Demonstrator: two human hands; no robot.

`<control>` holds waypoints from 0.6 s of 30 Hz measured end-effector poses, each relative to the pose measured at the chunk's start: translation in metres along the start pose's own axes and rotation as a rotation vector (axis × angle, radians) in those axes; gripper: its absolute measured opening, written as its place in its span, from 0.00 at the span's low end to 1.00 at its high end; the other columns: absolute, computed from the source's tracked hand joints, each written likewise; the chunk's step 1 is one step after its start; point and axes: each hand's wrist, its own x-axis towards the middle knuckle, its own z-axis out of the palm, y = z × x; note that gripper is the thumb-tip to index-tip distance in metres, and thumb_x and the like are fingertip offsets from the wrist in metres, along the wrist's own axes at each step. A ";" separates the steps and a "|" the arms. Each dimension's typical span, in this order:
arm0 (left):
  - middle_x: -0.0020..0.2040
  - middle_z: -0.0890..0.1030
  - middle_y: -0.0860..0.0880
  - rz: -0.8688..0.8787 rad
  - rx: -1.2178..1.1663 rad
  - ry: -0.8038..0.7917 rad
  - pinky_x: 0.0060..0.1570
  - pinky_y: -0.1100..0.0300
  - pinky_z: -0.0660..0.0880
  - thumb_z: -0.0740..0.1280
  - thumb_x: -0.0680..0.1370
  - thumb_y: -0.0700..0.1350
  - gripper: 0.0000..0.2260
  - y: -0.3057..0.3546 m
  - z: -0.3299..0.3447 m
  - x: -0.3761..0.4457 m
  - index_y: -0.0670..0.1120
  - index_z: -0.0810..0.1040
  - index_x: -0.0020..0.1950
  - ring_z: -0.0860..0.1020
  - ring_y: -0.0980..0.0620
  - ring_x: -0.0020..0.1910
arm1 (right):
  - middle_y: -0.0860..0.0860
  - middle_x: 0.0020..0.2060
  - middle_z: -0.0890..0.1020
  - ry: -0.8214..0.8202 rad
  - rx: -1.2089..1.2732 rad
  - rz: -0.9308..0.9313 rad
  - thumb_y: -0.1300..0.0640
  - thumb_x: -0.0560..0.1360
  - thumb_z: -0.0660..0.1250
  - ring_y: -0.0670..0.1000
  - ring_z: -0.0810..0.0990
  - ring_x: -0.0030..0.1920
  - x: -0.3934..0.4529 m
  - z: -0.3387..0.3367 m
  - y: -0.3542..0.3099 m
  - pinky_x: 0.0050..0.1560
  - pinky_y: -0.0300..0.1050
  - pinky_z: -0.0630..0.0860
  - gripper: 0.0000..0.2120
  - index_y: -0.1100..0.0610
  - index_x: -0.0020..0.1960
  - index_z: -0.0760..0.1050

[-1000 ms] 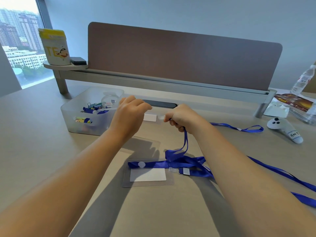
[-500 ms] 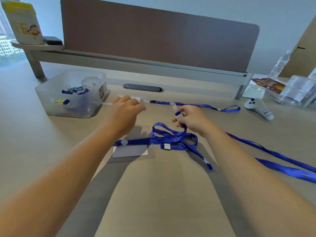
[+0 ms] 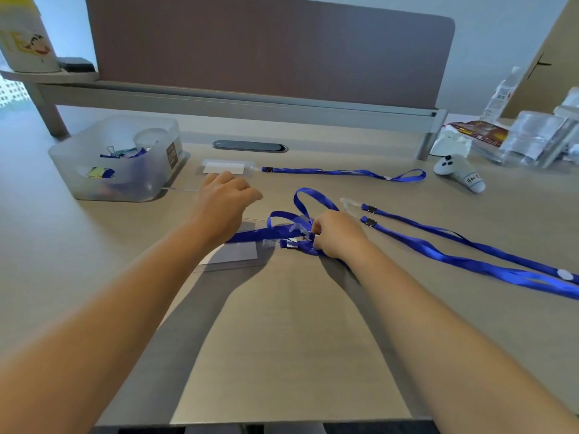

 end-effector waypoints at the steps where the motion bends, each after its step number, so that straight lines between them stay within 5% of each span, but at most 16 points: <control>1: 0.61 0.77 0.40 -0.011 0.007 -0.020 0.61 0.47 0.65 0.61 0.75 0.34 0.15 0.000 -0.001 -0.001 0.42 0.73 0.62 0.71 0.40 0.62 | 0.56 0.50 0.82 0.027 -0.018 -0.002 0.62 0.75 0.62 0.54 0.80 0.51 0.001 0.001 -0.001 0.52 0.47 0.75 0.10 0.59 0.55 0.77; 14: 0.61 0.77 0.38 -0.187 -0.103 0.109 0.62 0.47 0.68 0.59 0.76 0.31 0.18 -0.028 -0.035 0.010 0.40 0.70 0.64 0.72 0.39 0.61 | 0.58 0.56 0.79 0.295 0.298 -0.104 0.63 0.74 0.66 0.54 0.77 0.51 0.003 -0.070 -0.037 0.48 0.44 0.72 0.14 0.62 0.58 0.74; 18: 0.54 0.78 0.34 -0.296 -0.205 0.226 0.49 0.50 0.75 0.59 0.76 0.32 0.12 -0.052 -0.054 0.008 0.37 0.71 0.59 0.76 0.38 0.52 | 0.60 0.53 0.81 0.348 0.427 -0.157 0.62 0.73 0.66 0.57 0.79 0.50 0.016 -0.085 -0.073 0.49 0.48 0.77 0.12 0.64 0.56 0.76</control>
